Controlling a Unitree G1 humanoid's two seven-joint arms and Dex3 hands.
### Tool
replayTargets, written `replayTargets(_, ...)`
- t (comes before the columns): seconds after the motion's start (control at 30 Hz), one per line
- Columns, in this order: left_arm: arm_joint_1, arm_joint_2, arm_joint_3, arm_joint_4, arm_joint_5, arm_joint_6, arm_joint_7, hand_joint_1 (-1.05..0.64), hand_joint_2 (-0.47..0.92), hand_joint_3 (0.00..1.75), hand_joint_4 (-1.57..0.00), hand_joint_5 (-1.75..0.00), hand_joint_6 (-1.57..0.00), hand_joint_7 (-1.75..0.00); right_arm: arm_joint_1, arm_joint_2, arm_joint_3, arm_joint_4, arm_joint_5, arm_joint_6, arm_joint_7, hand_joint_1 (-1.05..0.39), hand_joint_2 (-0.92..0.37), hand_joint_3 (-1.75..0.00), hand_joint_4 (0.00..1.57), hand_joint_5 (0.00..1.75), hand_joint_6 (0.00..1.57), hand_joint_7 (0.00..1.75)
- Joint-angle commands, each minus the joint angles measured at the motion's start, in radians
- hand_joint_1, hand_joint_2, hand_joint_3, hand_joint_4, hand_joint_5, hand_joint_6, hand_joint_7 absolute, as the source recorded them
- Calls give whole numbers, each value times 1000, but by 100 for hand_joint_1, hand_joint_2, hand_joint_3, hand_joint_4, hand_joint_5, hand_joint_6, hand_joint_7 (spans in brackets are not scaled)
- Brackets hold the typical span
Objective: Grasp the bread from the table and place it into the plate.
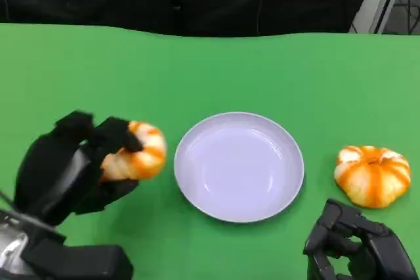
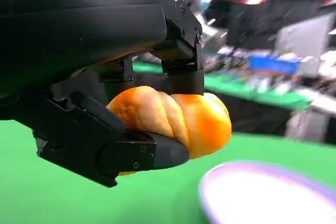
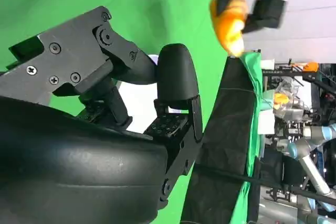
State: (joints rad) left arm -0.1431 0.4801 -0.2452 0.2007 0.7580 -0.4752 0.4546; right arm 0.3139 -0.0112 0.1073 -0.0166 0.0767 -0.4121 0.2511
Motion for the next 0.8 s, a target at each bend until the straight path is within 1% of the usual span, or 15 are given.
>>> replayTargets(0.03, -71, -36, -36, -66, -8, 15, -111, -15, 61, 97, -71, -175, -65, -172, 1, -11, -6, 1, 12, -7, 3, -13, -62, -108, 81, 175, 76, 153)
replayTargets(0.17, -123, -90, -64, -75, -48, 19, -210, -16, 58, 98, -71, -175, -66, -172, 4, -9, -4, -4, 3, -6, -4, -13, -62, -109, 80, 175, 76, 153)
replayTargets(0.23, -154, -124, -79, -65, -57, 24, -239, -14, 57, 95, -72, -175, -67, -170, 4, -8, -4, -1, 1, -15, -5, -13, -62, -109, 80, 175, 76, 153)
replayTargets(0.33, -195, -177, -105, -32, -56, 54, -274, -13, 60, 86, -71, -175, -65, -172, 6, -8, -4, 0, -1, -26, -5, -12, -62, -109, 80, 175, 76, 153)
replayTargets(0.37, -218, -200, -120, 3, -47, 62, -273, -13, 61, 85, -71, -175, -65, -172, 10, -10, -3, -5, -2, -23, -5, -12, -62, -109, 80, 175, 76, 153)
replayTargets(0.4, -234, -214, -131, 29, -39, 66, -271, -11, 64, 79, -70, -175, -63, -174, 12, -10, -3, -8, -2, -19, -5, -13, -62, -109, 80, 175, 76, 153)
replayTargets(0.47, -274, -252, -159, 105, -22, 67, -247, -11, 66, 76, -69, -175, -62, -174, 17, -8, 0, -16, 1, -16, -5, -13, -63, -108, 80, 175, 76, 153)
replayTargets(0.53, -290, -265, -168, 138, -16, 62, -232, -10, 66, 74, -69, -175, -62, -175, 19, -6, 1, -18, 2, -15, -5, -13, -63, -108, 80, 175, 76, 153)
replayTargets(0.63, -348, -317, -205, 274, 3, 63, -203, -8, 69, 71, -68, -175, -61, -175, 23, -4, 6, -23, 0, -11, -7, -14, -63, -107, 80, 175, 76, 153)
replayTargets(0.7, -377, -337, -223, 348, 16, 57, -172, -9, 76, 61, -67, -175, -61, -175, 26, -1, 9, -29, -1, -3, -10, -14, -63, -106, 79, 175, 76, 153)
replayTargets(0.8, -421, -368, -252, 471, 37, 50, -107, -7, 76, 57, -68, -175, -62, -175, 28, 0, 13, -33, 3, 2, -13, -14, -63, -106, 79, 175, 76, 153)
